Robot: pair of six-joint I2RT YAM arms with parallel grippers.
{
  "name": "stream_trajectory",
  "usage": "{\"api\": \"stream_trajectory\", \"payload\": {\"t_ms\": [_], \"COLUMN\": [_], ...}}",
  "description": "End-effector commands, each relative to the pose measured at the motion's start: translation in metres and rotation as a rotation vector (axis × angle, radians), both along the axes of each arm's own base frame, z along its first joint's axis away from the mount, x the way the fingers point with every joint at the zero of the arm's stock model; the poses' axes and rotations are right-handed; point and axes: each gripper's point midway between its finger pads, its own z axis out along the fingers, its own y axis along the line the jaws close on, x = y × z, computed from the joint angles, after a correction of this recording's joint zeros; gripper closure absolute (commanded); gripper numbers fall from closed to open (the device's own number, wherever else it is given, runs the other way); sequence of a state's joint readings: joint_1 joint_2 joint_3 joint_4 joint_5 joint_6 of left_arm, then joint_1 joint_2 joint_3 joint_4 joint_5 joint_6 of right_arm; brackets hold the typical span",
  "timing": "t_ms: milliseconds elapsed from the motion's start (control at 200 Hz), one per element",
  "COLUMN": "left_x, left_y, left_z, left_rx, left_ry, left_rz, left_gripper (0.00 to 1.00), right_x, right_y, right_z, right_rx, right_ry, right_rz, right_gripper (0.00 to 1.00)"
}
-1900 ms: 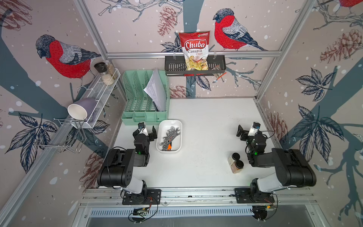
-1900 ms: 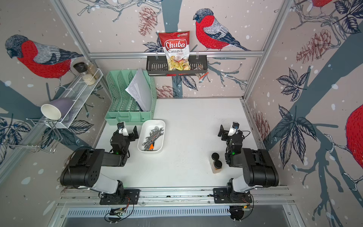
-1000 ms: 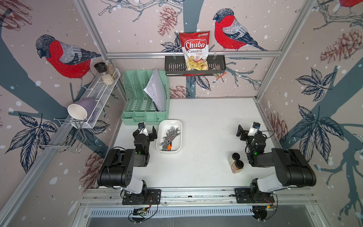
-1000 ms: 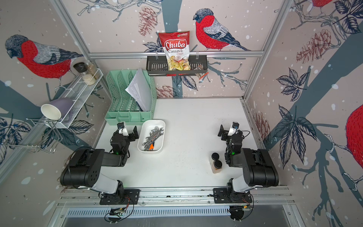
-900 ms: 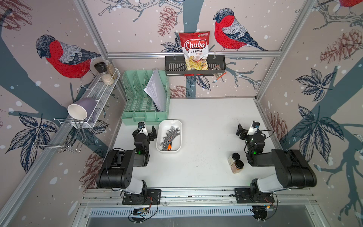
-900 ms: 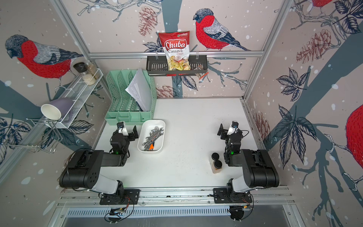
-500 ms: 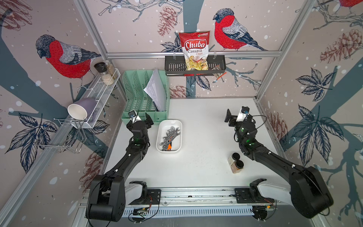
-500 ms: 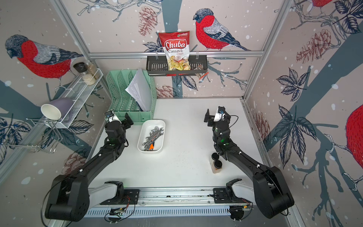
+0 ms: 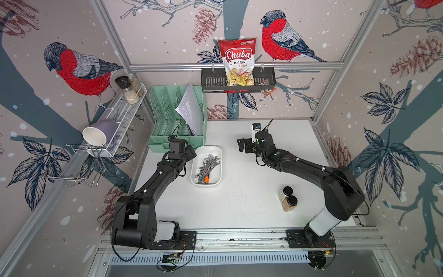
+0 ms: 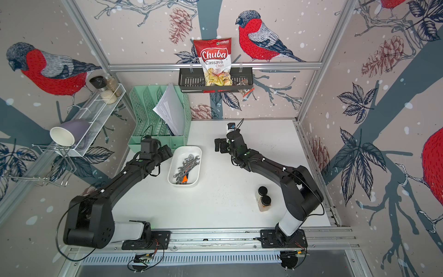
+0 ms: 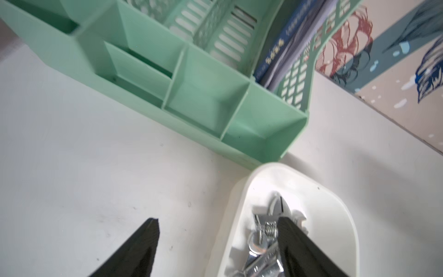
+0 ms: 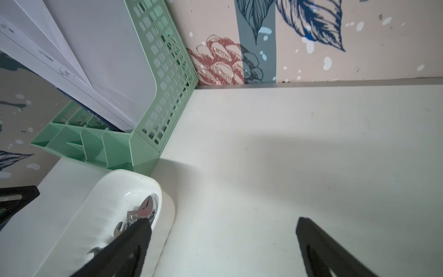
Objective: Take out the wrench from the storage box
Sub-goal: Move the storage box to the center of the board.
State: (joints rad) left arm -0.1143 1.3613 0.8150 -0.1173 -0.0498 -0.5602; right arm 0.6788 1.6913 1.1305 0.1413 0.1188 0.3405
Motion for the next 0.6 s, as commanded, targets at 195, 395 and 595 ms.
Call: {"api": "stream_trajectory", "payload": {"t_ms": [195,395,595], "left_x": [-0.010,-0.005,-0.011], "left_y": [-0.049,-0.068,-0.090], "left_z": [-0.021,-0.032,-0.038], "left_rx": [-0.217,-0.287,-0.298], "left_ry": [0.040,0.079,0.100], "left_rz": [-0.190,-0.256,-0.302], "left_gripper": [0.20,0.28,0.28], "right_x": [-0.025,-0.049,-0.057], "right_y": [0.049,0.083,0.094], "right_z": [-0.013,-0.032,-0.056], "right_rx": [0.172,0.229,0.167], "right_ry": [0.143,0.271,0.328], "right_rz": [0.265,0.440,0.464], "right_gripper": [0.00,0.00,0.03]}}
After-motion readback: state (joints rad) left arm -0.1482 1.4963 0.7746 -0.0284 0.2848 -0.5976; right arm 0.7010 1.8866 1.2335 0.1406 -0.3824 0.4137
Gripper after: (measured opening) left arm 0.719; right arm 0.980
